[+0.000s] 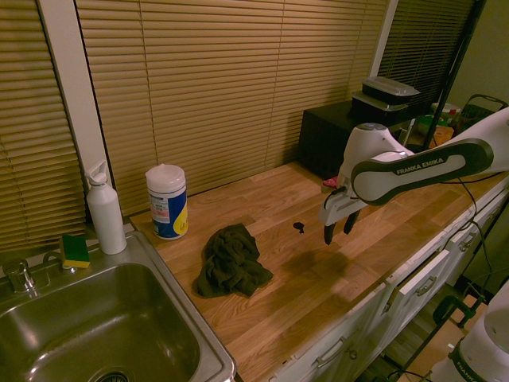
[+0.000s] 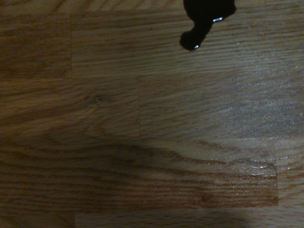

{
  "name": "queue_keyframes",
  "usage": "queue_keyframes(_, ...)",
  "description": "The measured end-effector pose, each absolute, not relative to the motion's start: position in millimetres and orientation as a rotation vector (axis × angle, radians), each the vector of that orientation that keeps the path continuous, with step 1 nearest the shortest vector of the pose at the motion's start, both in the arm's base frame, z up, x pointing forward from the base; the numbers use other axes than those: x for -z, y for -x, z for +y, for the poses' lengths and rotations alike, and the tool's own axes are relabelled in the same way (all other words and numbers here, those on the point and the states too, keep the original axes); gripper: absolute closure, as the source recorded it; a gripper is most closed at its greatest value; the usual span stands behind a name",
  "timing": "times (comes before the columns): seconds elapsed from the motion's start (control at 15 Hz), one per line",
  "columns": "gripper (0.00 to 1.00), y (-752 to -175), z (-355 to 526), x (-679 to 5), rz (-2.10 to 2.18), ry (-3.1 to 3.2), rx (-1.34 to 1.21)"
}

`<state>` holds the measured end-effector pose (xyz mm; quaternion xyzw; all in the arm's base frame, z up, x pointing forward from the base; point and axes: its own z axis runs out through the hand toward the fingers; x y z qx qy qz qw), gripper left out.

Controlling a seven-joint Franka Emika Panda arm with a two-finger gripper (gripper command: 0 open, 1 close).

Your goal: Clear the spill

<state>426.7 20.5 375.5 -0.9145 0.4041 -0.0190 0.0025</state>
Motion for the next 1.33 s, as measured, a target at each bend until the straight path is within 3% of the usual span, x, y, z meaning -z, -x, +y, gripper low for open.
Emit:
queue_keyframes(0.47,0.00,-429.3,50.7,-379.0,1.303,2.836,0.116)
queue_keyframes(1.33,0.00,-445.3,200.6,-384.7,1.247,2.691,0.169)
